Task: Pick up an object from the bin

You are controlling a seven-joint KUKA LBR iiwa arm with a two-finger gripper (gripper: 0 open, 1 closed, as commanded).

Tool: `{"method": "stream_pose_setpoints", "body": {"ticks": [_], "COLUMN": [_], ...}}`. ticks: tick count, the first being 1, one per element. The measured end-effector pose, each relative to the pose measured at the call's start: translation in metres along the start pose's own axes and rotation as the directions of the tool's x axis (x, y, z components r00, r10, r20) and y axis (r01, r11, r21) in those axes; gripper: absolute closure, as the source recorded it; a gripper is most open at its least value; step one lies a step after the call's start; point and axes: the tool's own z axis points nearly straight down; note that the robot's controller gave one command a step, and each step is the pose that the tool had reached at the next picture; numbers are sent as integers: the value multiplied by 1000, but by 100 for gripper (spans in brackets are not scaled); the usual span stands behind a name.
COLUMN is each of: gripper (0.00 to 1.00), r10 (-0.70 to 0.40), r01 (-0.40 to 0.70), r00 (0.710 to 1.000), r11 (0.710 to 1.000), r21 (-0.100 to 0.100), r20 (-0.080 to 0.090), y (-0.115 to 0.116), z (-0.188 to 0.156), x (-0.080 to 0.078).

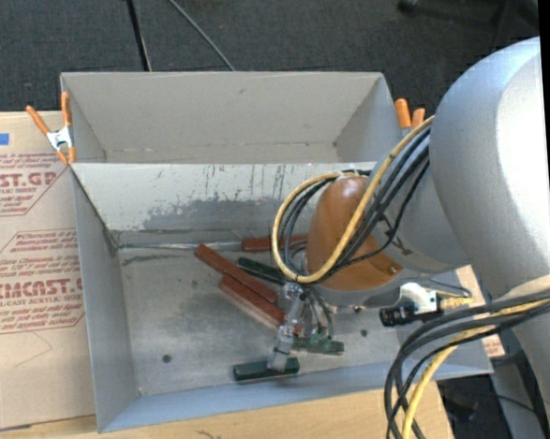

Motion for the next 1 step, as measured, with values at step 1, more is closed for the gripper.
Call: {"method": "stream_pose_setpoints", "body": {"ticks": [1], "gripper": [0], "r10": [-1], "r01": [1], "r00": [1000], "r11": [1000], "r21": [0], "r20": [0], "y": [0], "z": [0], "x": [0]}}
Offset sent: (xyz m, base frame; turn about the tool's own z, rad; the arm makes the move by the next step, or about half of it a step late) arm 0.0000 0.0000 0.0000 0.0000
